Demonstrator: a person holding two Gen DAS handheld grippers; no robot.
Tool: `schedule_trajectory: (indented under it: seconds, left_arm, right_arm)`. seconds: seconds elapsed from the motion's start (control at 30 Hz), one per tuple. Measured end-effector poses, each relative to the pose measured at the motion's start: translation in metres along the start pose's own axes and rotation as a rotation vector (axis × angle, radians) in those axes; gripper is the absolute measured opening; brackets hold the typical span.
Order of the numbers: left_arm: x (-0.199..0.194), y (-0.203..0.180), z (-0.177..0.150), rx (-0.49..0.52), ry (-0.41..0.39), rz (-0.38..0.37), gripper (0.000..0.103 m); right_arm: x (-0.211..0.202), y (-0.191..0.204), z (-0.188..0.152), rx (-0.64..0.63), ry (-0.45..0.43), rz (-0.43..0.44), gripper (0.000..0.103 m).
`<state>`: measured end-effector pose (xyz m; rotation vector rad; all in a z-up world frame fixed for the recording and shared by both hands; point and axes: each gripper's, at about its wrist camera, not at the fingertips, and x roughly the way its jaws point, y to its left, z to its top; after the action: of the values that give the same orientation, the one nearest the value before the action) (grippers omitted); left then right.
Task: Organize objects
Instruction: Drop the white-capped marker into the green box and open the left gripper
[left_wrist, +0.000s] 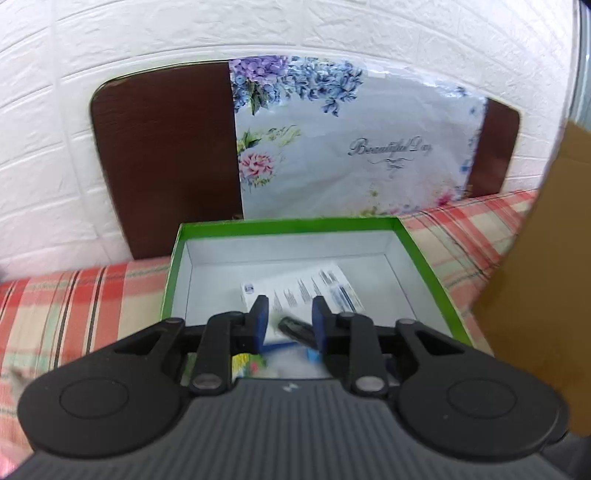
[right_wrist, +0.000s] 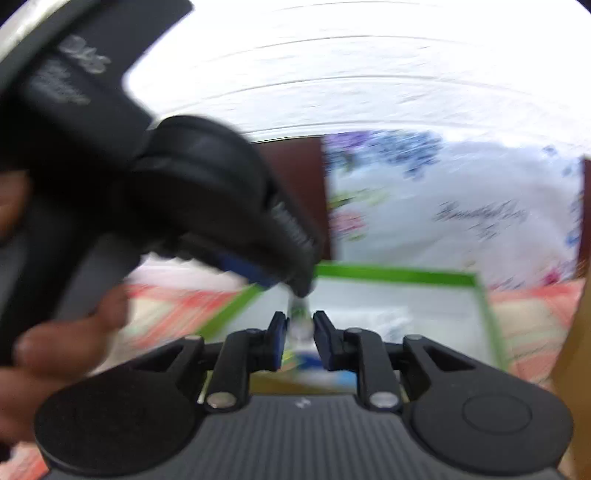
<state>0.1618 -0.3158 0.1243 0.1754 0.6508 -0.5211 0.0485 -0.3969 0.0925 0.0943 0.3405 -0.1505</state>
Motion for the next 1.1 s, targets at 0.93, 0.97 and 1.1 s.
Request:
schedule_trajectory:
  seconds: [0.93,0.97,1.1]
  left_arm:
    - [-0.115,0.058,-0.135,-0.088,0.053,0.09,0.039]
    - [-0.118,0.06,-0.139,-0.091,0.052,0.092,0.039]
    - [-0.13,0.067,-0.15,-0.106,0.044,0.104,0.039]
  right_arm:
    - [-0.123,0.058,-0.089,0.139,0.188,0.086,0.041]
    - [-0.127,0.061,-0.088,0.134,0.184,0.088,0.042]
    - [-0.141,0.072,-0.089,0.12,0.177,0.097,0.043]
